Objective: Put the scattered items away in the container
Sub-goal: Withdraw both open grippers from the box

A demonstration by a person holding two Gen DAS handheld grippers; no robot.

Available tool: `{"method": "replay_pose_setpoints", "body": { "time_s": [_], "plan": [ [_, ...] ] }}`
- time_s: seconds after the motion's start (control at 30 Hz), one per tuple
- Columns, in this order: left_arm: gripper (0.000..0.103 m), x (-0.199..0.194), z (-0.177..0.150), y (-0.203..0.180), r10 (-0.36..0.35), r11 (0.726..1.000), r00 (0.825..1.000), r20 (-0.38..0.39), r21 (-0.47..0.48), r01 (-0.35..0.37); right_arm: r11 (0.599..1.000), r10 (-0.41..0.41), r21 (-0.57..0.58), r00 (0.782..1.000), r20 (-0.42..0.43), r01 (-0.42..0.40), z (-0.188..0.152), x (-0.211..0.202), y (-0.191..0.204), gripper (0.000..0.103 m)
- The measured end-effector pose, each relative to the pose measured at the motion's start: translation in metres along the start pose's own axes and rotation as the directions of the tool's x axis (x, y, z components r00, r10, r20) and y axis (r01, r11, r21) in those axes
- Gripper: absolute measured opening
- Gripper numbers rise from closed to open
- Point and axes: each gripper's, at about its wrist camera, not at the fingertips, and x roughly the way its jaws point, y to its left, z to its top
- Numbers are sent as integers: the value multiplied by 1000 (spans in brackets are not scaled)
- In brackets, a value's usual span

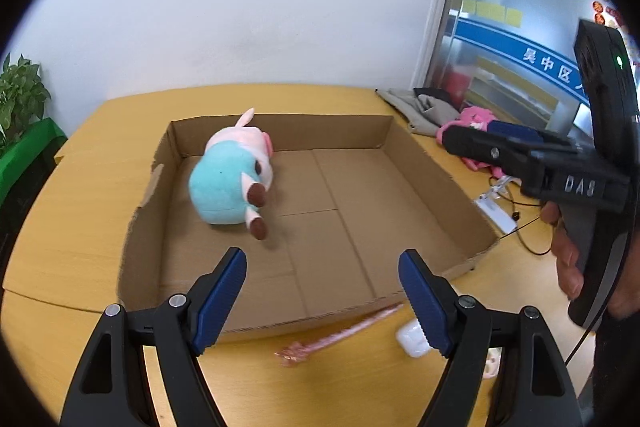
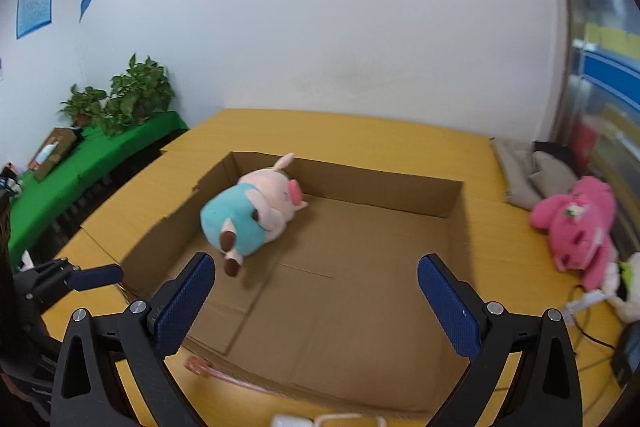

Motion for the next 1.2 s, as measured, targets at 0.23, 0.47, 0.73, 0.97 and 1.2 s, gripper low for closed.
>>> {"method": "replay_pose_setpoints", "body": {
  "time_s": [0.23,0.47,0.73,0.97,1.2],
  "plan": [
    [79,-7,1,-17,37,999,998,52,-21,-36,999,-48,-13,998,31,48,-28,-47,-13,103],
    [79,-4,4,-36,90,996,994,61,-11,-89,999,-47,14,999,5,47,-51,-52,-20,103],
    [79,5,3,-40,109,994,993,49,-9,-109,998,-62,28,997,-42,64,-70,-46,-27,103],
    [79,6,-4,-40,133,991,990,46,2,-133,997,-71,17,996,-57,72,-74,-42,-23,103],
    [79,1,-11,-35,151,989,988,40,-10,-151,996,-84,29,994,-75,87,-77,-38,-18,103]
  ]
}}
